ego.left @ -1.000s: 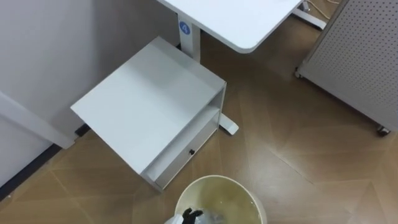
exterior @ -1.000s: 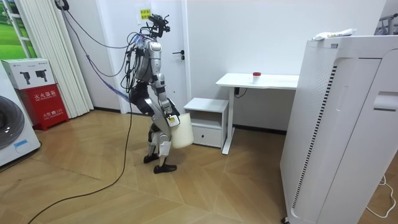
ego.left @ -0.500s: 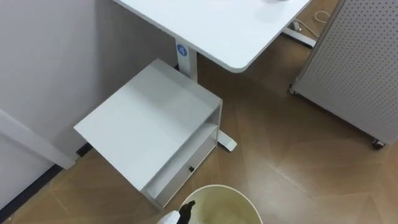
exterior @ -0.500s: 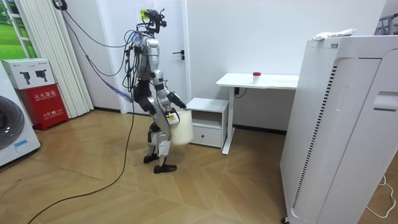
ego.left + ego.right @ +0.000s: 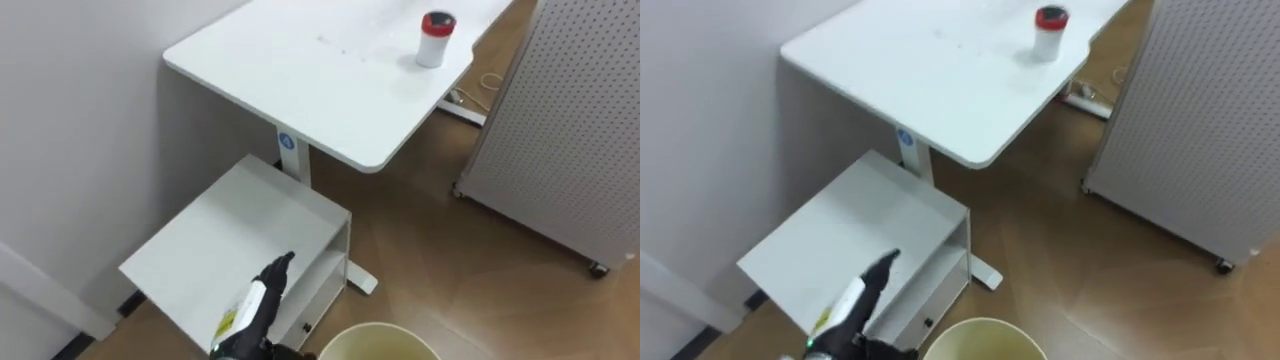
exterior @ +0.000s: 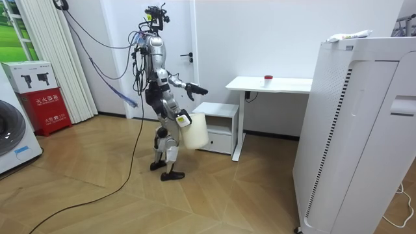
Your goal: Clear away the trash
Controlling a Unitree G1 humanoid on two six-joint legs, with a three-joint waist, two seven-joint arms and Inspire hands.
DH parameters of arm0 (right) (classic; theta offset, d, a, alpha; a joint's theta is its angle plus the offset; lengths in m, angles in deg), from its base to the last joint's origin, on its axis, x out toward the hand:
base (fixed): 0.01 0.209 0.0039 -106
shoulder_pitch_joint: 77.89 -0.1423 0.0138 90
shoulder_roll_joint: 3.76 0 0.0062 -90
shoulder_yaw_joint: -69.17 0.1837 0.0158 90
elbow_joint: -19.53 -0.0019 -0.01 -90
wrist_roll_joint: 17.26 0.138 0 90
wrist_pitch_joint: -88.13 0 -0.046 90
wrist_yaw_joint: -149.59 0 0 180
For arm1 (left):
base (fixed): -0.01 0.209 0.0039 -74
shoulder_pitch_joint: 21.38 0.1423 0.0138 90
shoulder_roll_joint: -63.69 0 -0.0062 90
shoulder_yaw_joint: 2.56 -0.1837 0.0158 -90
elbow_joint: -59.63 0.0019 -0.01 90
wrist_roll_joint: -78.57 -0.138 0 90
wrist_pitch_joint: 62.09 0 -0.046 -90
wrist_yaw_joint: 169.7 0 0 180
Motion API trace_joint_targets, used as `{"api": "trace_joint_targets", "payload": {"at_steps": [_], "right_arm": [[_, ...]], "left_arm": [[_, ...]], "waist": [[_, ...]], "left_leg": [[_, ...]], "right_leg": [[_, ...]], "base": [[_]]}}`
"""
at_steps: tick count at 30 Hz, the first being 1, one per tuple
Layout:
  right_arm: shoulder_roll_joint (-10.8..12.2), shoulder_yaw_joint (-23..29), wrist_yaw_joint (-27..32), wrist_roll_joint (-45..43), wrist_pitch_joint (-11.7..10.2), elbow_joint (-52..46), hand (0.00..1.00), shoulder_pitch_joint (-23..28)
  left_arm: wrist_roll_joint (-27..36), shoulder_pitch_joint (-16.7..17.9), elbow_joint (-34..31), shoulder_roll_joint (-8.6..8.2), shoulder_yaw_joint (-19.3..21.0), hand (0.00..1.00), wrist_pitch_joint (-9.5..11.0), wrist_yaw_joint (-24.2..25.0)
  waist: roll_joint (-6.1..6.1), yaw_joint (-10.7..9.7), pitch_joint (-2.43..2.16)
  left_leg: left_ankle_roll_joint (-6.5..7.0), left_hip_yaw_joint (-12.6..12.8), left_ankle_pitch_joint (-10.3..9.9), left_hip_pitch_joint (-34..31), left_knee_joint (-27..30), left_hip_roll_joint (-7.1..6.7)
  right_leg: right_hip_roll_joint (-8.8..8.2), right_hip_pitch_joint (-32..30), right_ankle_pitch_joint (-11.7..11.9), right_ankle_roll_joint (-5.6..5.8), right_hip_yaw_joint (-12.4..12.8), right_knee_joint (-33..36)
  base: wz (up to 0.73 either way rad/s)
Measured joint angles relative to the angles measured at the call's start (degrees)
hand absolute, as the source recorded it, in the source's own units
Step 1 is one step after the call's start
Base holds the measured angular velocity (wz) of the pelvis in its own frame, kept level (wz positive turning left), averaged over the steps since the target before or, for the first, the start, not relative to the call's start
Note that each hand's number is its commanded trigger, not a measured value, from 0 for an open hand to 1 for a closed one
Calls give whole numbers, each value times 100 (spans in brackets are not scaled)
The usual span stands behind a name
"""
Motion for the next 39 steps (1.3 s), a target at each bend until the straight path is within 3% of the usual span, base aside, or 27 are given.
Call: {"api": "trace_joint_targets", "payload": {"at_steps": [2, 4, 5, 8, 10, 18, 21, 22, 23, 24, 25, 26, 28, 29, 30, 31, 33, 35, 36, 37, 38, 39], "right_arm": [[7, 0, 3, -140, 97, -178, 100, 33], [9, -3, -5, -213, 106, -297, 100, 144], [16, -8, -12, -216, 110, -301, 100, 213], [17, 0, -11, -359, 150, -298, 100, 296], [2, 10, 8, -427, 163, -293, 100, 334], [-15, 212, 52, -662, 156, -309, 100, 368], [-6, 210, -9, -665, 167, -352, 100, 369], [4, 179, -24, -669, 183, -429, 100, 368], [31, 175, -34, -672, 206, -487, 100, 377], [27, 175, -49, -679, 211, -518, 100, 392], [11, 186, -58, -760, 212, -567, 100, 425], [2, 185, -74, -871, 231, -567, 100, 428], [-6, 188, -62, -897, 241, -562, 100, 416], [-21, 188, -34, -907, 241, -554, 100, 418], [-26, 187, -10, -906, 243, -532, 100, 419], [-52, 188, 2, -908, 256, -522, 100, 426], [-114, 189, 13, -915, 305, -523, 100, 426], [-146, 185, 54, -915, 360, -545, 100, 489], [-158, 185, 64, -912, 372, -545, 100, 495], [-190, 186, 68, -913, 384, -545, 100, 526], [-204, 187, 68, -914, 390, -544, 100, 566], [-208, 187, 70, -913, 393, -543, 100, 588]], "left_arm": [[-1, 14, -180, 17, 192, 0, 15, -23], [10, 76, -230, 16, 341, 0, 21, -48], [9, 141, -368, 19, 454, 0, 22, -86], [79, 302, -613, 72, 739, 0, 83, -298], [125, 350, -644, 122, 779, 0, 84, -393], [154, 352, -983, 181, 810, 0, 83, -373], [147, 352, -1081, 187, 844, 0, 82, -369], [154, 354, -1086, 179, 916, 0, 79, -361], [164, 381, -1085, 183, 998, 0, 66, -357], [169, 398, -1085, 172, 1025, 0, 66, -357], [181, 431, -1089, 156, 1095, 0, 68, -328], [201, 447, -1089, 141, 1164, 0, 68, -299], [278, 442, -1100, 127, 1175, 0, 87, -291], [336, 444, -1097, 111, 1174, 0, 88, -291], [350, 446, -1093, 103, 1175, 0, 88, -292], [482, 473, -1094, 96, 1176, 0, 98, -296], [564, 473, -1099, 90, 1216, 0, 112, -296], [571, 553, -1135, 84, 1354, 0, 202, -299], [566, 606, -1186, 86, 1384, 0, 204, -305], [555, 682, -1257, 79, 1426, 0, 204, -305], [546, 702, -1282, 80, 1439, 0, 205, -305], [540, 713, -1298, 81, 1442, 0, 204, -305]], "waist": [[-96, 44, -30], [-146, 44, -49], [-196, 65, -88], [-267, 100, -129], [-285, 33, -132], [-295, 40, -134], [-307, 79, -125], [-360, 180, -92], [-406, 212, -76], [-393, 205, -75], [-355, 207, -63], [-352, 218, -61], [-318, 248, -85], [-347, 337, -66], [-374, 381, -52], [-370, 474, -54], [-292, 543, -96], [-280, 673, -112], [-270, 679, -117], [-243, 667, -142], [-268, 660, -159], [-289, 660, -173]], "left_leg": [[0, 273, -1, 157, -39, 10], [-2, 369, -3, 388, -123, 25], [-12, 507, -9, 534, -284, 47], [-48, 831, 8, 750, -468, 170], [-79, 856, -5, 852, -474, 211], [-255, 1135, -87, 1006, -349, 386], [-374, 1293, -181, 1058, -116, 518], [-418, 1438, -241, 1023, 262, 615], [-426, 1378, -244, 847, 976, 774], [-419, 1269, -236, 723, 1378, 847], [-371, 875, -146, 435, 2120, 988], [-323, 355, -28, 136, 2665, 974], [-316, -88, -60, -337, 2823, 852], [-321, -223, -56, -634, 2650, 698], [-334, -250, -47, -732, 2466, 628], [-369, -433, 15, -956, 1946, 429], [-423, -657, 343, -1258, 943, 273], [-435, -908, 1098, -1418, -165, 128], [-427, -1005, 1291, -1421, -318, 90], [-388, -1061, 1615, -1365, -377, 41], [-289, -1043, 1741, -1302, -372, -46], [-262, -1005, 1760, -1291, -361, -78]], "right_leg": [[3, 31, 13, 14, -29, -11], [19, 177, 46, -7, -90, -103], [87, 222, 94, -31, -62, -147], [180, 423, 281, -103, -149, -369], [184, 548, 292, -119, -285, -412], [381, 555, 326, -248, -381, -502], [459, 562, 221, -373, -566, -445], [424, 546, 84, -463, -683, -319], [411, 561, -97, -521, -594, -190], [438, 584, -156, -511, -516, -153], [559, 692, -226, -585, -336, -57], [661, 749, -301, -631, -148, 14], [793, 795, -327, -676, 90, -5], [806, 825, -336, -699, 263, -4], [803, 850, -338, -699, 371, -6], [801, 881, -345, -694, 514, -34], [839, 887, -381, -692, 632, -49], [836, 913, -618, -614, 864, 139], [834, 926, -696, -582, 907, 192], [800, 943, -876, -458, 921, 271], [725, 977, -995, -331, 913, 285], [671, 997, -1024, -298, 896, 277]], "base": [[-58], [-52], [-51], [-56], [-20], [-22], [-38], [-72], [-72], [-56], [-48], [-47], [-52], [-68], [-81], [-79], [-64], [-54], [-43], [-19], [-12], [-6]]}}
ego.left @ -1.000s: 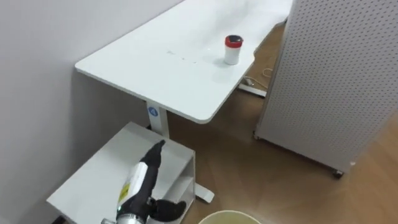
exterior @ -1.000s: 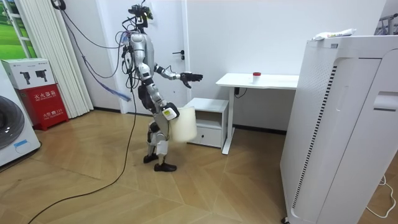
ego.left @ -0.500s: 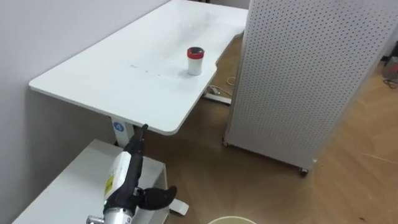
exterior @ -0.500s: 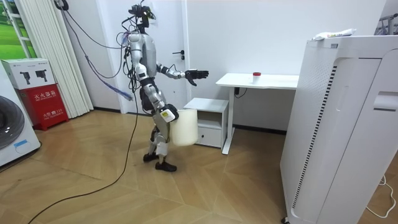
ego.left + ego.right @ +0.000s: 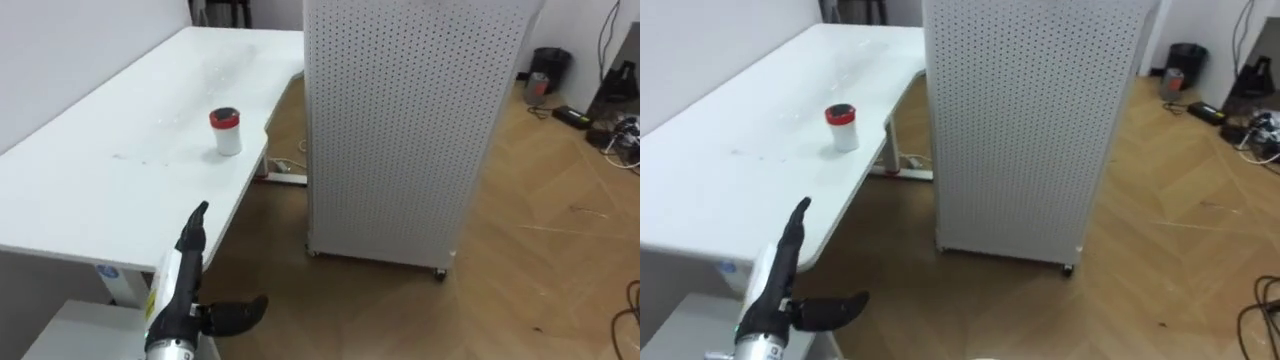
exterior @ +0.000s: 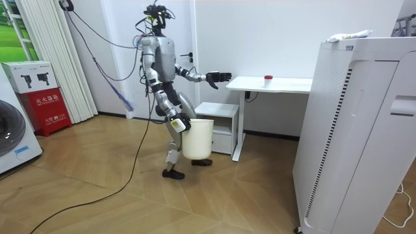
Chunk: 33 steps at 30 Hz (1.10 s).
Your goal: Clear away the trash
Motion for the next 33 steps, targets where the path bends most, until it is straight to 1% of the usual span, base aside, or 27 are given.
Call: {"api": "trace_joint_targets", "payload": {"at_steps": [1, 2, 3, 5, 6, 8, 9, 11, 12, 13, 14, 15, 16, 17, 18, 19, 20, 21, 22, 23, 24, 25, 26, 27, 28, 31, 33], "right_arm": [[-20, 0, 0, -2, 0, 0, 100, 40], [-4, 10, 2, -15, -1, 21, 100, 72], [0, 8, 0, -18, -1, 20, 100, 89], [4, 5, 4, -12, -1, -16, 100, 103], [5, -4, 6, -11, -1, -25, 100, 102], [1, -35, 13, -16, 45, -170, 100, 104], [2, -39, 11, -5, 44, -196, 100, 103], [1, -39, 8, 13, 44, -237, 100, 89], [3, -38, 14, 3, 44, -267, 100, 90], [2, -34, 51, -17, 44, -339, 100, 89], [0, -16, 65, -78, 36, -392, 100, 65], [4, -16, 67, -138, 36, -390, 100, 43], [-12, -14, 57, -169, 32, -390, 100, 42], [-34, -14, 54, -179, 31, -388, 100, 61], [-31, -14, 54, -177, 31, -390, 100, 60], [-28, -17, 54, -166, 30, -394, 100, 15], [-33, -22, 52, -156, 33, -391, 100, 17], [-32, -23, 48, -156, 40, -390, 100, 37], [-23, -26, 23, -162, 45, -395, 100, 85], [-5, -26, -10, -168, 47, -414, 100, 84], [1, -25, -1, -177, 47, -433, 100, 82], [2, -23, 44, -192, 45, -445, 100, 83], [-8, -22, 99, -194, 43, -441, 100, 85], [-9, -25, 115, -207, 43, -437, 100, 103], [-9, -19, 123, -259, 37, -436, 100, 96], [22, -18, -12, -545, -5, -428, 100, 12], [25, -18, -107, -654, -46, -427, 100, 6]], "left_arm": [[1, 48, -70, 1, 10, 0, 0, 7], [-8, 146, -180, 7, 90, 0, 4, 45], [-1, 185, -221, 5, 133, 0, 4, 49], [-3, 250, -373, 32, 232, 0, 15, 47], [-3, 249, -401, 43, 241, 0, 15, 46], [11, 242, -531, 80, 239, 0, 17, 47], [2, 243, -543, 79, 234, 0, 20, 47], [11, 244, -612, 89, 216, 0, 19, 59], [20, 238, -659, 94, 220, 0, 19, 58], [24, 222, -728, 93, 221, 0, 23, 57], [17, 218, -760, 108, 229, 0, 40, 48], [14, 216, -755, 118, 231, 0, 40, 48], [8, 233, -753, 104, 219, 0, 39, 49], [6, 239, -762, 101, 191, 0, 39, 51], [10, 238, -767, 109, 198, 0, 40, 40], [27, 207, -743, 104, 238, 0, 40, 11], [13, 213, -716, 104, 232, 0, 40, -48], [9, 231, -714, 93, 220, 0, 40, -66], [17, 237, -714, 71, 204, 0, 41, -81], [24, 220, -716, 73, 187, 0, 42, -97], [23, 219, -722, 73, 180, 0, 42, -102], [32, 221, -724, 74, 147, 0, 42, -107], [53, 233, -685, 73, 107, 0, 42, -110], [102, 257, -656, 64, 72, 0, 41, -107], [118, 280, -650, 63, 57, 0, 42, -105], [66, 310, -650, 65, 136, 0, 41, -103], [22, 385, -712, 64, 133, 0, 40, -89]], "waist": [[-8, 15, -7], [-20, 28, -9], [-32, 23, -5], [-72, 70, 21], [-81, 73, 27], [-148, 161, 45], [-168, 171, 38], [-194, 163, 37], [-206, 144, 41], [-213, 151, 39], [-201, 170, 36], [-215, 152, 37], [-202, 167, 53], [-114, 169, 67], [-85, 188, 63], [-60, 220, 82], [-20, 255, 103], [4, 267, 104], [52, 262, 94], [77, 217, 89], [71, 160, 86], [9, 129, 78], [-16, 119, 91], [12, 104, 67], [31, 152, 48], [-2, 160, 63], [-34, 148, 63]], "left_leg": [[103, 40, 107, 33, 71, -54], [227, 55, 72, 57, 188, -111], [272, 61, 12, 72, 257, -142], [320, 199, -374, 59, 594, -189], [334, 218, -476, 53, 696, -206], [375, 298, -889, 42, 1068, -297], [399, 298, -972, 43, 1122, -332], [514, 320, -1238, 92, 1450, -426], [560, 337, -1292, 87, 1538, -453], [625, 412, -1435, 130, 1653, -470], [613, 432, -1689, 276, 1640, -470], [629, 436, -1734, 329, 1670, -489], [662, 370, -1824, 487, 1663, -532], [666, 227, -1910, 589, 1646, -520], [672, 184, -1927, 622, 1608, -516], [673, 162, -1926, 693, 1481, -510], [662, 138, -1916, 792, 1334, -487], [656, 128, -1914, 855, 1275, -454], [624, -4, -1909, 932, 1187, -384], [571, -151, -1897, 991, 1094, -326], [546, -216, -1885, 1029, 1048, -318], [501, -279, -1879, 1138, 933, -331], [424, -379, -1911, 1277, 883, -327], [374, -448, -1900, 1347, 876, -299], [322, -439, -1872, 1475, 734, -200], [139, -464, -1765, 1797, 308, -38], [85, -497, -1733, 1951, 127, 42]], "right_leg": [[-86, 81, -21, 10, -34, -60], [-165, 202, -67, 65, -67, -156], [-208, 281, -80, 83, -88, -223], [-381, 457, -208, 152, -187, -320], [-422, 509, -247, 174, -225, -330], [-589, 697, -448, 262, -286, -239], [-634, 729, -488, 302, -316, -172], [-831, 608, -502, 374, -516, 587], [-902, 537, -484, 407, -583, 865], [-1024, 362, -363, 594, -679, 1417], [-1123, 211, -162, 695, -753, 1987], [-1195, 149, -42, 706, -788, 2230], [-1290, 63, 269, 705, -870, 2566], [-1294, 28, 624, 681, -966, 2752], [-1294, -33, 687, 699, -963, 2822], [-1319, -228, 564, 760, -912, 2850], [-1335, -465, 366, 718, -885, 2794], [-1314, -584, 269, 694, -869, 2695], [-1184, -810, 150, 651, -768, 2367], [-1096, -954, 121, 646, -735, 1709], [-1079, -955, 140, 652, -737, 1299], [-1059, -915, 347, 632, -726, 405], [-977, -845, 976, 710, -618, -64], [-920, -720, 981, 708, -635, -151], [-782, -544, 1009, 660, -669, -360], [-554, -186, 1074, 553, -735, -797], [-457, -38, 1088, 530, -761, -975]], "base": [[-12], [-9], [-7], [-9], [-4], [0], [0], [24], [37], [28], [23], [18], [25], [22], [12], [0], [0], [8], [29], [43], [54], [48], [49], [26], [6], [-1], [-1]]}}
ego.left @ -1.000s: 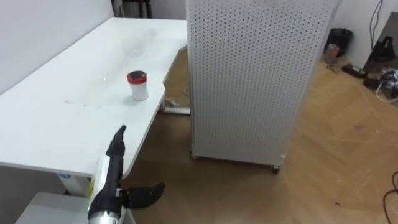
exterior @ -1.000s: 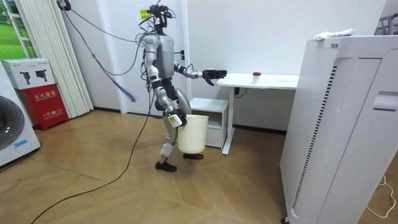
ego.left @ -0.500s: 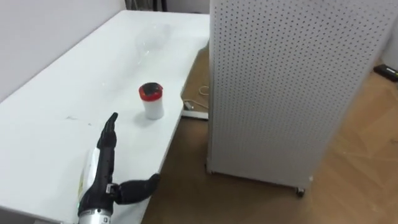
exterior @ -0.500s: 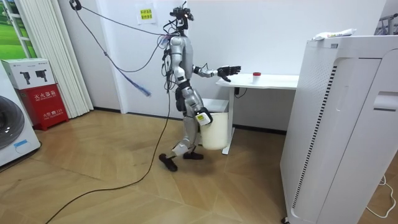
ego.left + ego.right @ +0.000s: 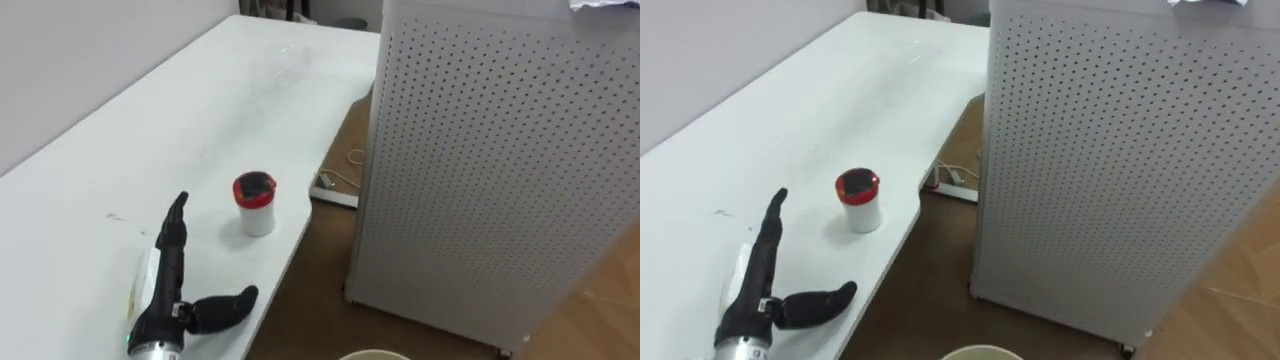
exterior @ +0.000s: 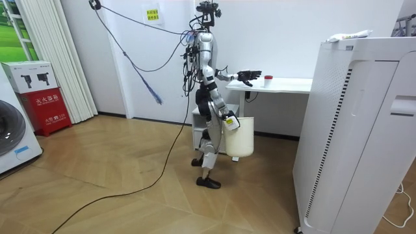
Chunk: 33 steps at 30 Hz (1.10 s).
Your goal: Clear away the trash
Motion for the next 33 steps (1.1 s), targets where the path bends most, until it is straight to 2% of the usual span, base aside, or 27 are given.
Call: {"api": "trace_joint_targets", "payload": {"at_steps": [3, 6, 12, 13, 14, 15, 16, 17, 18, 19, 20, 21, 22, 23, 26, 28, 33], "right_arm": [[3, 2, -94, -12, -14, 0, 100, -9], [3, 8, -183, -58, -20, -3, 100, -13], [5, -17, -233, -179, -22, -4, 100, -9], [7, -33, -234, -179, -22, -3, 100, -9], [30, -60, -233, -172, -29, -5, 100, -8], [42, -54, -224, -160, -41, -4, 100, 16], [35, 23, -216, -155, -68, 3, 100, 38], [77, 98, -182, -172, -55, 104, 100, 19], [87, 95, -183, -179, -52, 123, 100, 4], [137, 60, -179, -190, -50, 219, 100, -10], [148, 56, -201, -203, -49, 181, 100, -12], [149, 54, -205, -228, -42, 111, 100, -4], [141, 57, -189, -303, -40, -61, 100, 23], [134, 57, -192, -423, -40, -144, 100, 105], [165, 21, -224, -444, -26, -146, 100, 237], [142, 18, -220, -444, -26, -146, 100, 265], [138, 28, -221, -440, -26, -145, 100, 273]], "left_arm": [[3, 68, -195, -9, -25, 0, 0, 22], [5, 57, -211, -10, -30, 0, 0, 18], [8, 52, -211, 10, -248, 0, 0, -4], [11, 52, -210, 13, -273, 0, 0, 1], [88, 19, -210, 55, -326, 0, 1, 11], [115, -8, -207, 55, -378, 0, 0, 11], [121, -140, -216, 31, -535, 0, 1, 11], [127, -205, -225, 30, -638, 0, 2, -4], [137, -204, -225, 29, -665, 0, 0, -27], [141, -167, -198, 57, -672, 0, -1, -80], [230, -145, -187, 129, -647, 0, -2, -110], [288, -141, -183, 162, -609, 0, -2, -125], [408, -136, -134, 207, -522, 0, -2, -138], [459, -128, -108, 196, -439, 0, -1, -145], [512, -126, -96, 160, -400, 0, 2, -240], [552, -126, -58, 129, -397, 0, 3, -293], [552, -54, 37, 102, -389, 0, 2, -362]], "waist": [[-57, -23, 3], [-60, -178, 1], [-72, -320, -2], [-87, -317, 0], [-196, -342, 61], [-260, -366, 64], [-188, -436, 29], [-273, -363, -6], [-261, -295, -1], [-250, -209, 7], [-202, -113, 33], [-179, -110, 46], [-82, -156, 48], [-16, -201, 25], [72, -310, 7], [67, -306, 6], [-3, -296, 16]], "left_leg": [[-55, -91, 32, 63, -116, 55], [-69, -82, 41, 182, -261, 103], [-69, -34, 41, 342, -272, 107], [-72, 36, 39, 335, -140, 104], [-184, 91, -18, 42, 430, 1], [-174, 71, -33, -162, 514, -61], [-237, -3, 88, -590, 31, -56], [28, 314, 357, -735, 29, -77], [47, 504, 374, -731, 15, -52], [49, 627, 373, -656, 18, -38], [49, 522, 372, -525, 12, -32], [46, 433, 369, -454, -17, -32], [41, 289, 365, -294, -101, -24], [39, 214, 366, -129, -232, -23], [26, 219, 374, 236, -576, 19], [19, 242, 378, 319, -675, 21], [0, 243, 365, 336, -683, 21]], "right_leg": [[98, 118, 20, -32, 1, -229], [143, 241, 21, -34, 17, -350], [201, 458, 22, -35, 392, -535], [153, 545, 28, -45, 544, -616], [23, 696, 39, -48, 1032, -770], [-31, 734, 42, -41, 1357, -850], [-53, 654, 47, -13, 1534, -860], [-135, 442, -14, 125, 1542, -773], [-124, 397, 1, 153, 1367, -744], [-117, 395, 0, 159, 1024, -744], [-31, 391, 86, 53, 812, -866], [37, 380, 196, 17, 747, -982], [90, 419, 355, -27, 557, -1076], [102, 565, 388, -32, 530, -1099], [185, 718, 372, -44, 564, -1096], [247, 711, 367, -50, 555, -1090], [256, 707, 369, -57, 450, -1077]], "base": [[-1], [4], [-9], [4], [20], [64], [58], [41], [-15], [-52], [-60], [-62], [-44], [-37], [-20], [-19], [-2]]}}
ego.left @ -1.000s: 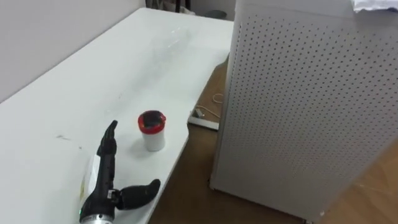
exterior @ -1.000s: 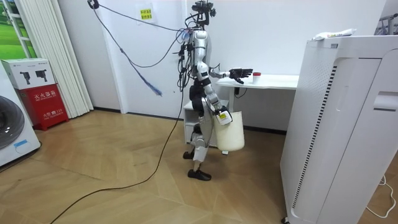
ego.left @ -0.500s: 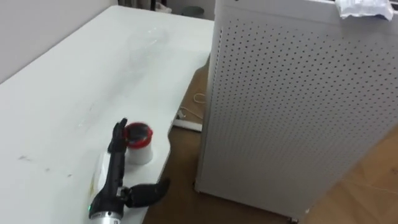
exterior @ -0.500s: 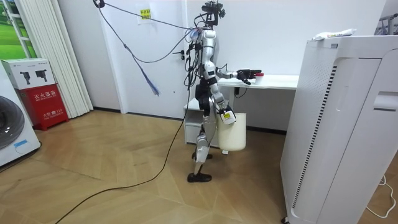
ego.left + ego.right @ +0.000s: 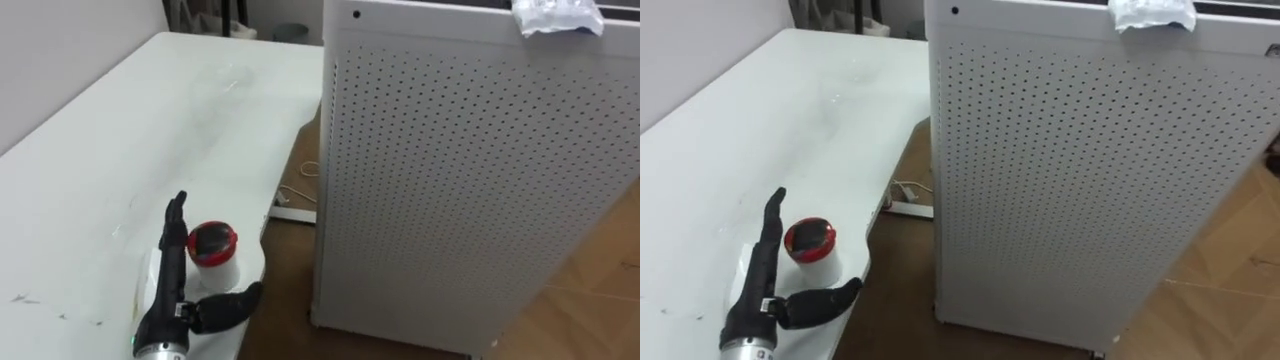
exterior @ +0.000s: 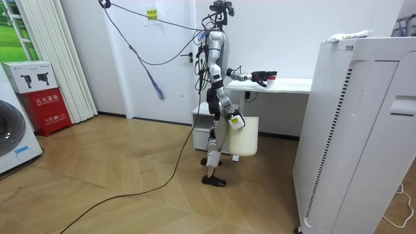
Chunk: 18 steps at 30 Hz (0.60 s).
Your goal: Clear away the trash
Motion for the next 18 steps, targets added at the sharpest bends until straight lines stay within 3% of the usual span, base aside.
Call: {"api": "trace_joint_targets", "payload": {"at_steps": [9, 18], "right_arm": [[20, -2, -75, -4, 54, 1, 100, -5], [21, 2, -81, -21, 116, 1, 100, -6]], "left_arm": [[2, 57, 1, -53, 257, 0, 0, -360], [174, 89, 45, -61, 323, 0, -3, -365]], "waist": [[-31, 22, -9], [-69, 37, -36]], "left_leg": [[-8, -38, -8, 13, -38, -6], [-8, -33, -7, 75, -40, -2]], "right_leg": [[-27, -4, 8, -12, -178, 129], [-34, 6, 7, -13, -311, 178]], "base": [[3], [0]]}}
